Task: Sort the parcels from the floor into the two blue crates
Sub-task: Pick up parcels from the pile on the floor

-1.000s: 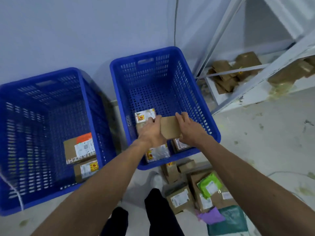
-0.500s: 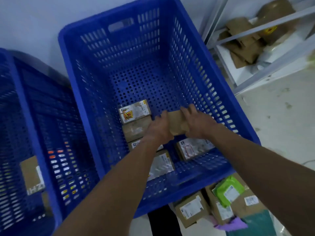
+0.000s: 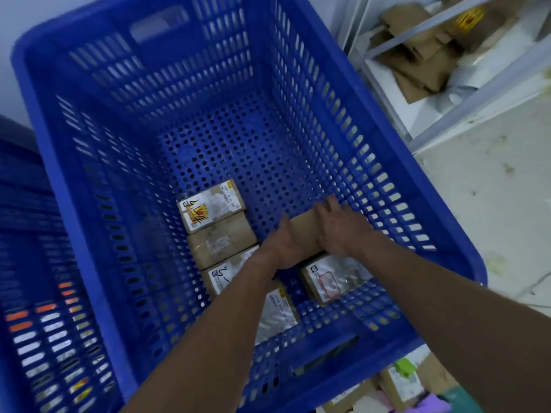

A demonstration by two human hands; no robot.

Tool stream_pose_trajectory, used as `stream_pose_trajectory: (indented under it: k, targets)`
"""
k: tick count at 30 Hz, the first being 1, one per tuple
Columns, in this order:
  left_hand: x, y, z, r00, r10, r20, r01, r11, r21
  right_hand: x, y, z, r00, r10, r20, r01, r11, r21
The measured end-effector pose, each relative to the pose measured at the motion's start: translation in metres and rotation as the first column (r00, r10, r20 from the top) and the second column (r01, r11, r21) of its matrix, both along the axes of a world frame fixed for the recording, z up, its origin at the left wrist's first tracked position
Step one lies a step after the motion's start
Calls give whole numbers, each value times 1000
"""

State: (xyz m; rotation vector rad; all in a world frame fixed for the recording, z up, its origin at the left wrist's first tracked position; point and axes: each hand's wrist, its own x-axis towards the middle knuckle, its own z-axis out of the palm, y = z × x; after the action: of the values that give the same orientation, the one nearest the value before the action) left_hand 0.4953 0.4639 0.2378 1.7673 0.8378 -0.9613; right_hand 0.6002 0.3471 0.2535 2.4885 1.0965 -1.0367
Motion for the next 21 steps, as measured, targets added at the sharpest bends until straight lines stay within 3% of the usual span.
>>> stream_pose_trajectory:
  k: [9,16,21]
  targets:
    - [-23,0,52,997,-76,29,72,988,136,-17,-8,54,997,-80,1,80,997,-5]
    - [-71,2,170,973,-86,213,32,969,246,-52,-28,157,980,-199,-8,200,979,32]
    - [-116,-10,270,950,-183,254,70,915,397,-104,-54,258,959,-283,13,281,956,86]
